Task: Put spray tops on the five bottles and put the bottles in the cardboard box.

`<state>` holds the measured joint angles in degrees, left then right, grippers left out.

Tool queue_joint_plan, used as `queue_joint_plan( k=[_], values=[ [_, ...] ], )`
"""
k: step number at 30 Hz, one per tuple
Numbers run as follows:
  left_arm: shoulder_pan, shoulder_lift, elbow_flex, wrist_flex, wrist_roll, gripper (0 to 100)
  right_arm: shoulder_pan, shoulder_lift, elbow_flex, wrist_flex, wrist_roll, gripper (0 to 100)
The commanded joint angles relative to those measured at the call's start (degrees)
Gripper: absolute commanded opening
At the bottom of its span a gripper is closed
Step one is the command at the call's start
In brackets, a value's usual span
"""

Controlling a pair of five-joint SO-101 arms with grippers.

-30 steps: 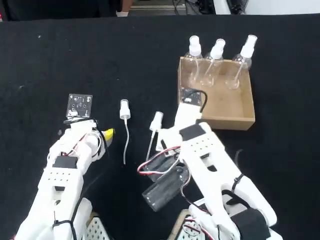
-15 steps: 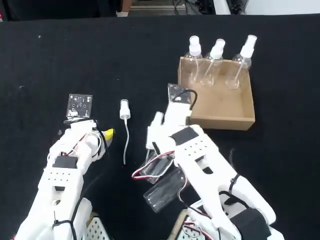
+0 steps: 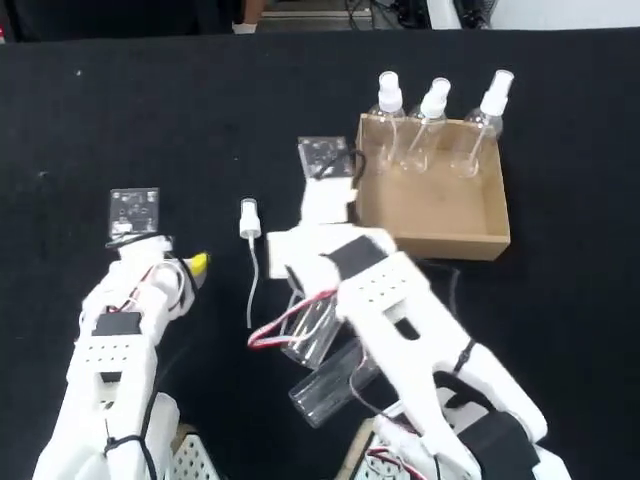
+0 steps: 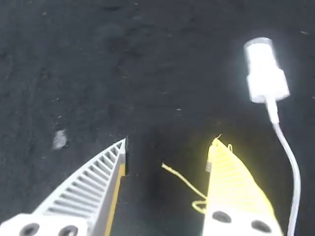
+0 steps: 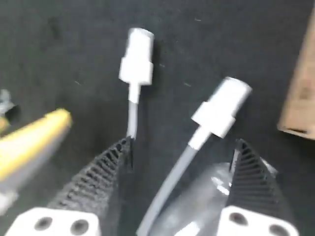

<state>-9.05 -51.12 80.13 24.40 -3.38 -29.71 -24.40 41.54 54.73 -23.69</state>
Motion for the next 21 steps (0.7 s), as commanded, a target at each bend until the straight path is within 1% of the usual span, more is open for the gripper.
queue_joint_plan(
  k=[1, 2, 4, 6, 8, 12, 17, 21],
  values=[
    [-1.8, -1.0, -2.9, -1.1, 3.7, 26, 5.0, -2.2, -8.9, 16.6, 1.0, 27.9],
    [-1.8, -1.0, -2.9, -1.1, 4.0, 26, 6.2, -2.0, -9.2, 18.8, 0.0, 27.9],
    [-1.7, -1.0, -2.9, -1.1, 4.1, 26, 7.5, -0.9, -7.7, 19.0, -3.6, 27.9],
    [-1.7, -1.0, -2.9, -1.1, 4.1, 26, 7.2, 0.7, -5.3, 16.1, -8.4, 27.9],
    [-1.7, -1.0, -2.9, -1.1, 4.1, 26, 6.6, 1.9, -4.0, 12.6, -10.9, 27.9],
    [-1.7, -1.0, -2.9, -1.1, 4.1, 26, 5.9, 4.3, -3.3, 11.2, -11.2, 27.8],
    [-1.5, -1.0, -2.6, -1.1, 4.1, 26, 5.6, 7.1, 1.2, 10.7, -10.8, 27.9],
    [1.1, -1.0, -2.3, -1.1, 3.9, 26, 5.4, 8.9, 2.0, 10.6, -10.8, 27.6]
  ],
)
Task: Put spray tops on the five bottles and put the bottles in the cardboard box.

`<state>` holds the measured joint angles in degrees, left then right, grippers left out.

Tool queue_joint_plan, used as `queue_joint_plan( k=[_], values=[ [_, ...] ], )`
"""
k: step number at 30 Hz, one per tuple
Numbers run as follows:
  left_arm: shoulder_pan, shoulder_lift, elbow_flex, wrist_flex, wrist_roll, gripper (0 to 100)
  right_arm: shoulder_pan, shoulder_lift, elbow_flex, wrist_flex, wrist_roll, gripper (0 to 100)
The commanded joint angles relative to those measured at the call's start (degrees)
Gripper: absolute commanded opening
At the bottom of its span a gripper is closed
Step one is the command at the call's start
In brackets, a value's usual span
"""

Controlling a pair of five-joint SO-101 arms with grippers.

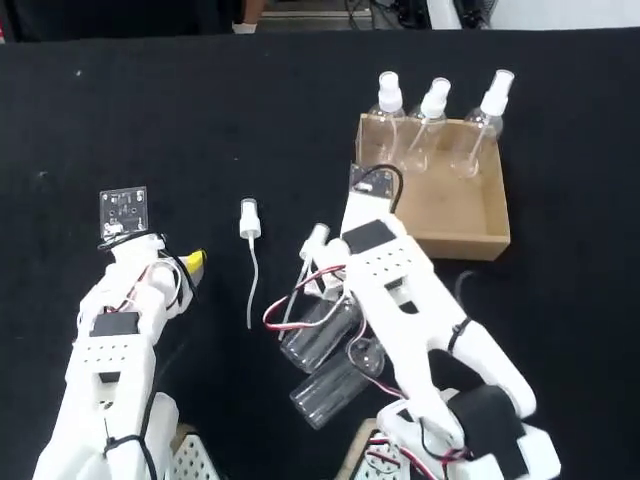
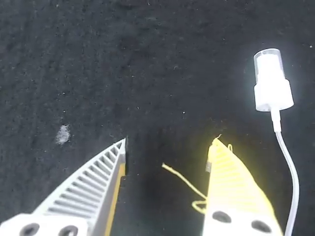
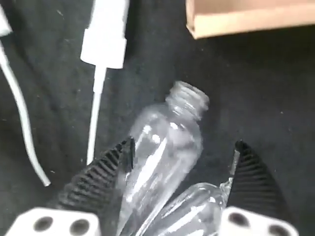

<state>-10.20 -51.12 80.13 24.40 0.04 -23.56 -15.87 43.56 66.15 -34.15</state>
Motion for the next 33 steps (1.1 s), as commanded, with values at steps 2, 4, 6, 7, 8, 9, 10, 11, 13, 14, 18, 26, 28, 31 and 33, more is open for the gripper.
queue_joint_plan(
  k=[2, 4, 6, 7, 8, 9, 10, 11, 13, 14, 18, 26, 28, 31, 33],
  values=[
    [3.2, -1.0, -2.2, -1.1, 0.4, 26, -1.2, 1.3, -0.1, -0.8, -0.4, 27.6],
    [3.3, -1.0, -2.0, -1.1, 0.4, 26, -3.2, 2.2, -0.3, -0.8, -0.4, 27.6],
    [2.9, -1.0, -1.9, -1.1, 0.4, 26, -5.8, 2.9, -0.8, -0.9, -0.4, 27.6],
    [2.9, -1.0, -2.0, -1.1, 0.4, 26, -7.4, 3.2, -1.3, -1.1, -0.4, 27.6],
    [2.9, -1.0, -2.0, -1.1, 0.4, 26, -8.7, 3.6, -1.6, -1.2, -0.4, 27.5],
    [2.9, -1.0, -2.0, -1.1, 0.4, 26, -9.8, 3.8, -2.2, -1.2, -0.4, 27.5],
    [2.9, -1.0, -2.1, -1.1, 0.4, 26, -10.8, 4.2, -2.9, -1.2, -0.4, 27.5],
    [2.9, -1.0, -2.2, -1.1, 0.4, 26, -11.3, 4.4, -3.9, -1.2, -0.4, 27.5],
    [2.8, -1.0, -2.2, -1.1, 0.4, 26, -11.8, 5.0, -6.4, -1.5, -0.4, 27.5],
    [2.8, -1.0, -2.2, -1.1, 0.3, 26, -11.8, 5.3, -7.7, -2.4, -0.4, 27.5],
    [2.8, -1.0, -2.2, -1.1, 0.3, 26, -11.7, 6.8, -11.1, -8.5, -0.4, 27.5],
    [-2.2, -1.0, -3.9, -1.1, 0.8, 26, -11.3, 2.9, -11.6, -6.6, -0.3, 27.5],
    [-2.7, -1.0, -4.0, -1.1, 0.8, 26, -11.3, -2.2, -11.0, -1.1, -0.3, 27.5],
    [-2.5, -1.0, -4.0, -1.1, 0.8, 26, -10.5, -9.6, -6.4, 1.5, -0.3, 27.5],
    [-2.5, -1.0, -4.0, -1.1, 0.8, 26, -10.4, -13.5, -0.7, -2.5, -0.4, 27.6]
  ],
)
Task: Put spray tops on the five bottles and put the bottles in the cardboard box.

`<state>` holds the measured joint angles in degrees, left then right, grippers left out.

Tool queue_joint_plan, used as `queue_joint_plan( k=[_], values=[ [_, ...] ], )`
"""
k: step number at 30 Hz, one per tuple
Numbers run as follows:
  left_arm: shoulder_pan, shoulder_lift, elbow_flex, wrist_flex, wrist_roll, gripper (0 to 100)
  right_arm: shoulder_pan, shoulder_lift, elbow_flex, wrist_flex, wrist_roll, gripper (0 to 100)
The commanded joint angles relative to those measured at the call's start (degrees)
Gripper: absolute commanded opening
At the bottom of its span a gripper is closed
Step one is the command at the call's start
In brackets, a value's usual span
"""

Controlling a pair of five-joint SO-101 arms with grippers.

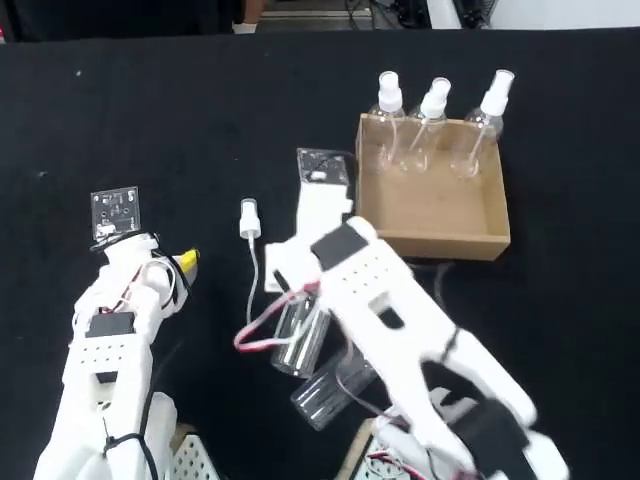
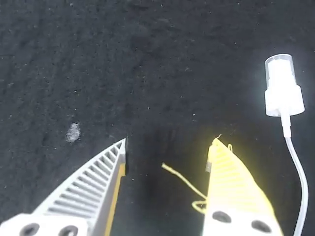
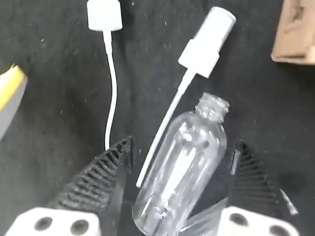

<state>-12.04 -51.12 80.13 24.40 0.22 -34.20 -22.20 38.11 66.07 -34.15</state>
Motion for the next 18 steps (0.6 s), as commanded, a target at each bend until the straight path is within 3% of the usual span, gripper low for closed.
queue_joint_plan(
  k=[1, 7, 11, 18],
  values=[
    [-0.7, -1.0, -4.0, -1.1, 0.6, 26, 0.3, -8.7, 8.0, -5.3, -0.6, 27.6],
    [-0.7, -1.0, -4.1, -1.1, 0.6, 26, 0.4, -11.5, 21.9, -21.7, -1.0, 27.6],
    [-0.7, -1.0, -4.0, -1.1, 0.6, 26, 0.6, -11.5, 23.0, -22.2, -5.1, 27.6],
    [-0.7, -1.0, -4.0, -1.1, 0.6, 26, 0.4, -7.1, 22.5, -23.1, -5.7, 27.6]
  ],
)
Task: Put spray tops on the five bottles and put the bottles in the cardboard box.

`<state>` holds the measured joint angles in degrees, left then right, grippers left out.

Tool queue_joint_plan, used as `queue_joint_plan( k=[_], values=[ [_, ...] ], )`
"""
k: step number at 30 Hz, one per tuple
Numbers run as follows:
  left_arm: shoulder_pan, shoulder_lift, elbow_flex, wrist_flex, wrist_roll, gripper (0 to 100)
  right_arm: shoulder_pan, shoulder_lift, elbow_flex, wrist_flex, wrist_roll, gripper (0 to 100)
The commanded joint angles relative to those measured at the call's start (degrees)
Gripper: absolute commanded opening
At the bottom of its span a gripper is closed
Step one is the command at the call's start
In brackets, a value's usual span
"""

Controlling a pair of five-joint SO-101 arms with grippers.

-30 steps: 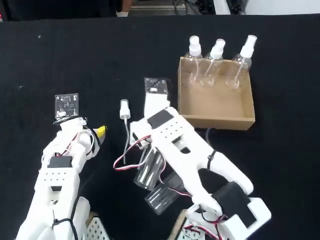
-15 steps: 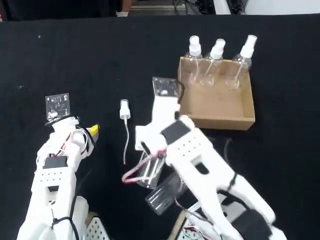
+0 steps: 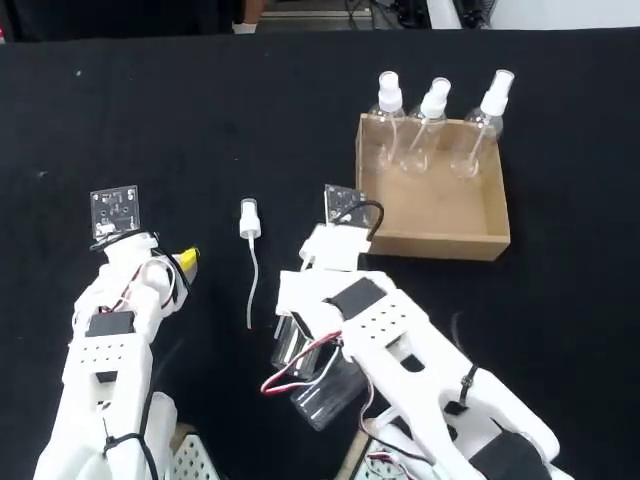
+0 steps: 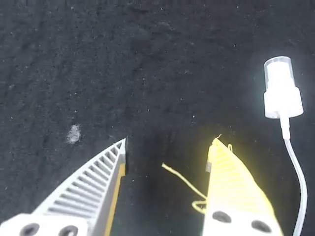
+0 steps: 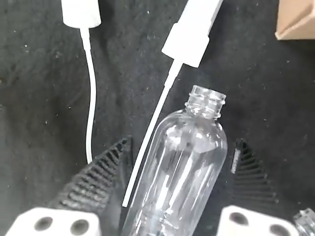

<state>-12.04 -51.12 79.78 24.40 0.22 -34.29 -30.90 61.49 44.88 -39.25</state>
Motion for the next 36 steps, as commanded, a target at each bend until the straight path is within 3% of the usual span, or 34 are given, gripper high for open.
queue_joint_plan(
  k=[1, 6, 11, 15, 18, 20, 25, 31, 33, 36],
  values=[
    [-0.7, -1.0, -3.6, -1.1, 0.6, 26, 0.4, 3.6, -1.3, -2.5, -0.6, 27.6],
    [-0.7, -1.0, -3.6, -1.1, 0.6, 26, 0.6, 12.8, -6.2, 0.3, -0.1, 27.5],
    [-1.0, -1.0, -3.6, -1.1, 0.6, 26, 0.6, 11.7, -8.7, 4.8, 0.0, 27.4],
    [-0.7, -1.0, -3.6, -1.1, 0.6, 26, 0.6, 8.0, -8.7, 4.5, 0.8, 16.0],
    [-0.7, -1.0, -3.6, -1.1, 0.6, 26, 0.6, 6.3, -8.7, 2.1, 8.0, 0.4],
    [-0.8, -1.0, -3.6, -1.1, 0.6, 26, 0.6, 5.9, -8.3, 1.4, 12.4, 3.8],
    [-0.8, -1.0, -3.6, -1.1, 0.6, 26, 0.7, 5.6, -8.2, -4.5, 18.8, 1.4],
    [-1.4, -1.0, -3.6, -1.1, 0.6, 26, 1.0, 5.6, -12.2, -5.0, 48.5, 1.1],
    [-1.4, -1.0, -3.6, -1.1, 0.6, 26, 3.3, 5.3, -16.1, -1.2, 54.5, 1.1],
    [-1.3, -1.0, -3.6, -1.1, 0.6, 26, 6.2, 3.0, -25.5, 8.7, 55.0, 1.1]
  ],
)
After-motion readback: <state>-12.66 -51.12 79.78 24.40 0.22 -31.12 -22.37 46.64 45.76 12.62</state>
